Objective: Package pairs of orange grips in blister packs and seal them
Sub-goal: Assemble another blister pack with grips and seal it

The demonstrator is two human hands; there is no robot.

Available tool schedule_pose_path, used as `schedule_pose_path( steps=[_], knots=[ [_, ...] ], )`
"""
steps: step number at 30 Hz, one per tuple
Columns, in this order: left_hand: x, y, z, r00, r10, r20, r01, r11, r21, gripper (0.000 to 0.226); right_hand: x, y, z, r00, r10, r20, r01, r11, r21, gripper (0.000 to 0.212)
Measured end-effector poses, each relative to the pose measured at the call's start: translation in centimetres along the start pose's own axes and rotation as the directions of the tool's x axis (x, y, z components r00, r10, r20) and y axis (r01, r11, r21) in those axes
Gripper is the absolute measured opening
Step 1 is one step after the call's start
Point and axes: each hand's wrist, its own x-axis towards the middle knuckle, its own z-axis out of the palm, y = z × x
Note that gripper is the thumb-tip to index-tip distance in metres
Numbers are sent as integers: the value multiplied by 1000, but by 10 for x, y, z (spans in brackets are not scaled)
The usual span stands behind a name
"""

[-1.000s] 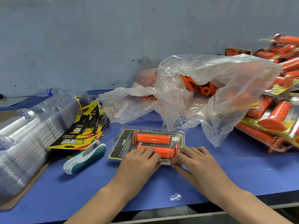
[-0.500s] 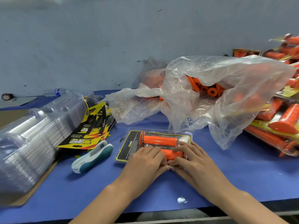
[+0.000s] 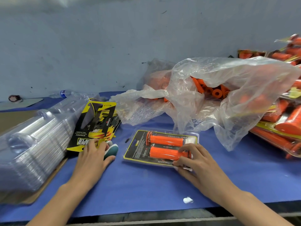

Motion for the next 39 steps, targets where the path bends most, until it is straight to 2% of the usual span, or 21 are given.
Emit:
schedule_pose_path(
  steps=[3,5,7,9,13,15,16,17,19,21,23,27,35,39],
  knots=[
    [-1,6,-9,998,26,-65,-32,996,-88,36,0,0,0,1000,-1,-10,0,1000,-7,20],
    [-1,11,-23,989,30,-146,-71,956,-285,33,0,0,0,1000,6,-26,-6,1000,-8,27],
    [-4,21,-43,988,-4,-155,-82,833,-547,26,0,-1,0,999,1,-36,-1,1000,-17,29],
    [-9,35,-59,998,-34,-48,-13,671,-741,25,-1,-1,0,999,-1,-39,1,1000,-23,26],
    [-19,52,-69,965,-39,261,249,460,-852,40,-1,-2,0,1000,13,-28,-13,1000,-28,22],
    [-19,56,-70,885,23,466,437,308,-845,52,-1,-2,1,999,20,-34,-21,999,-25,23],
    [-20,58,-71,819,89,567,530,262,-807,55,0,-1,1,999,23,-38,-23,999,-24,23],
    [-23,61,-70,742,165,650,604,258,-754,55,0,-1,2,999,25,-42,-26,999,-23,24],
    [-31,70,-66,600,272,752,678,325,-659,56,-1,0,3,998,31,-50,-32,999,-17,24],
    [-38,82,-58,533,289,795,694,389,-606,69,-1,0,4,998,31,-52,-32,999,-10,24],
    [-41,94,-50,543,273,794,687,399,-607,76,-1,1,5,998,30,-49,-31,999,-8,24],
    [-40,112,-45,598,232,768,679,364,-638,65,-1,1,6,998,32,-59,-33,999,-14,24],
    [-38,139,-39,603,255,756,760,107,-641,54,-1,1,4,999,29,-27,-30,999,-35,25],
    [-35,143,-38,601,241,762,765,103,-636,53,-1,0,4,998,54,-26,-54,999,7,25]
  ],
)
